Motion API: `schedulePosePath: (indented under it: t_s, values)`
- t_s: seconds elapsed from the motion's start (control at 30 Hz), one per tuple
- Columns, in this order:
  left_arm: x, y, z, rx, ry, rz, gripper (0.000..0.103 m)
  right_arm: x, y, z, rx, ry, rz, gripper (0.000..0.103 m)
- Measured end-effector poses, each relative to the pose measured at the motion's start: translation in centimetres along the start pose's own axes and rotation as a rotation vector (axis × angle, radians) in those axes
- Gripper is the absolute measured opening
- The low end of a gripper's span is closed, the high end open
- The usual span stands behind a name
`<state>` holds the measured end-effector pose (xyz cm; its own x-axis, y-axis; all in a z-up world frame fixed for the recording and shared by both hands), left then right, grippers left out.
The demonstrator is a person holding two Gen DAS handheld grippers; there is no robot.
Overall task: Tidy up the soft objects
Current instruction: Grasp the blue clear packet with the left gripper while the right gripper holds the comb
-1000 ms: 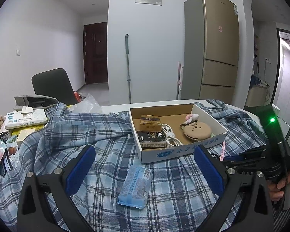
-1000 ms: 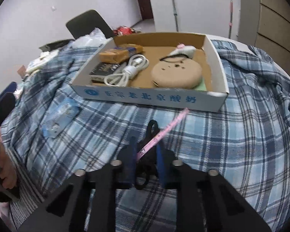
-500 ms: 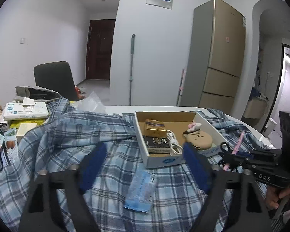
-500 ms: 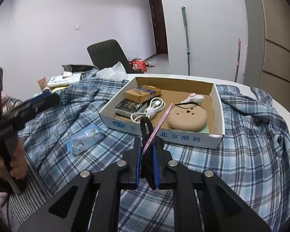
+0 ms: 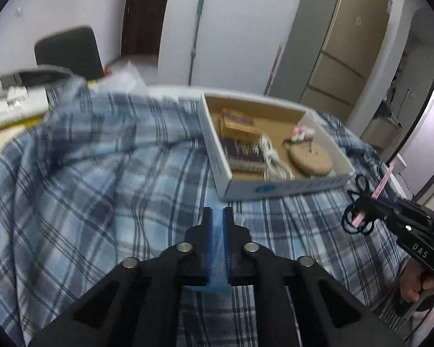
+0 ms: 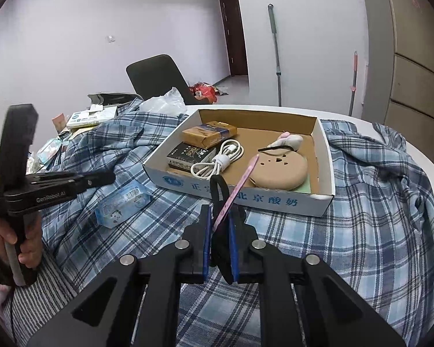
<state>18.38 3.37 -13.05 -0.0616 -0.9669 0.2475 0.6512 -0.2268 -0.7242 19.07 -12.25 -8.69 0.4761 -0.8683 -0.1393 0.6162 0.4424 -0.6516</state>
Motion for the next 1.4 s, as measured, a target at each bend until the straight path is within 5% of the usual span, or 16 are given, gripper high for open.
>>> schedulePosePath:
  t_s: [0.2,0.3,0.53,0.7,0.73,0.8,0.83,0.87,1.17,1.4]
  values:
    - [0.8,-0.5,-1.0,-0.026,0.069,0.041,0.004,-0.2,0.1,-0.1,-0.006,-0.008,-0.002,0.011]
    - [1.1,1.4,-2.4,-0.113,0.11,0.061,0.004,-0.2,0.1,-0.2,-0.01,-0.01,-0.003,0.011]
    - [1.6,0.9,-2.3,-0.087,0.115,0.031,0.004,-0.4,0.3,-0.4,-0.024,-0.016,-0.001,0.011]
    - [2.1,-1.1,-1.1,0.015,0.137,0.05,0.006,-0.3,0.1,-0.3,-0.015,-0.013,-0.005,0.011]
    - [2.1,-1.0,-1.1,0.008,0.138,0.051,0.014,-0.3,0.2,-0.3,-0.018,-0.011,-0.004,0.011]
    - [1.8,-0.2,-1.4,-0.03,0.134,0.065,0.048,-0.2,0.2,-0.4,-0.02,-0.008,-0.005,0.011]
    - [1.6,0.1,-1.5,-0.043,0.127,0.069,0.076,-0.2,0.2,-0.4,-0.02,-0.009,-0.003,0.011]
    - [1.6,0.3,-1.5,-0.045,0.122,0.07,0.082,-0.2,0.2,-0.3,-0.02,-0.01,-0.003,0.011]
    - [2.9,0.3,-1.8,-0.043,0.187,0.051,0.078,-0.7,0.1,-0.4,-0.011,-0.026,0.006,0.011]
    - [1.7,2.4,-2.9,-0.145,0.141,0.073,0.076,-0.7,0.2,-0.4,-0.018,-0.019,0.018,0.011]
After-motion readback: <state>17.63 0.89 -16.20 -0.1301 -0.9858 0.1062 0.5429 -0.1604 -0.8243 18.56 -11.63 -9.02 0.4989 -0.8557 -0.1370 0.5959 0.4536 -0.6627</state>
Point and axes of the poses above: each gripper's, at about its wrist camera, not at the fingertips, and y roughly the way its jaws point, x to its right, z to its top, the point moved 10 cm from there along y, roughly the way its jaws point, and after that the axes turned 2 degrees about -z, right-handed, at the moved point
